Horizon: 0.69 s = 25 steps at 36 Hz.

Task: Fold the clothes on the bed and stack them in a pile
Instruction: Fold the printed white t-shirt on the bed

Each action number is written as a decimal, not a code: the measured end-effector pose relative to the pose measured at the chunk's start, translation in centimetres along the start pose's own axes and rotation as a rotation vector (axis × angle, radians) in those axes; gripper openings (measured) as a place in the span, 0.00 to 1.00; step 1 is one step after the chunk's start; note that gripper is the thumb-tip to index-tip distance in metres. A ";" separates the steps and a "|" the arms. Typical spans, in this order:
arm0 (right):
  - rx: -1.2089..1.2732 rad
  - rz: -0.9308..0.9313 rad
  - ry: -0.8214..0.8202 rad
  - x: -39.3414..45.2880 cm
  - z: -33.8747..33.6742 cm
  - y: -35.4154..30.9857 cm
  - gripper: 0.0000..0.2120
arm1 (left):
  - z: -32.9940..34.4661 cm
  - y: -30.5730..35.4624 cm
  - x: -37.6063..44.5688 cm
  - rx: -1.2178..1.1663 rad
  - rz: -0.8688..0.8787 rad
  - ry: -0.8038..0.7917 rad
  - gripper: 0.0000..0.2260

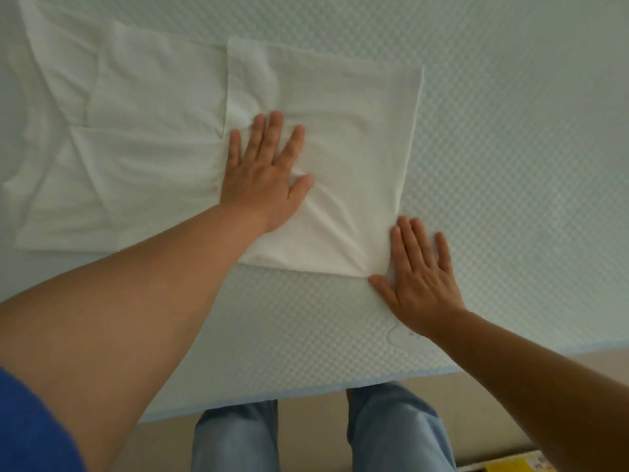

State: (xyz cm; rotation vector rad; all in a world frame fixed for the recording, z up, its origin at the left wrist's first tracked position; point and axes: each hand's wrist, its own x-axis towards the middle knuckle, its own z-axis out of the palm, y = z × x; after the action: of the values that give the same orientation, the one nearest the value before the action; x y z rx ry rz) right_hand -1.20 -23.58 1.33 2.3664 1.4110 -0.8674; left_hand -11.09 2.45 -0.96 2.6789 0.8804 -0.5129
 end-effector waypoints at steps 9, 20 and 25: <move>0.934 0.366 0.222 2.0 -5.2 -2.4 0.29 | -1.5 -0.7 -7.0 -0.097 0.044 0.143 0.30; 1.458 0.572 0.091 6.2 -9.7 -3.2 0.02 | 0.3 -4.4 -7.5 0.002 0.078 -0.173 0.35; 1.454 0.394 0.164 4.3 -14.1 -5.9 0.03 | -1.2 -6.8 -9.2 0.010 0.141 -0.135 0.35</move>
State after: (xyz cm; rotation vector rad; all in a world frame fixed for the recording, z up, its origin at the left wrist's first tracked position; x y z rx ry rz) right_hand 0.31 -10.65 10.38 3.4819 0.0872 -2.0150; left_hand -21.88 3.42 2.88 2.6535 0.6487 -0.6576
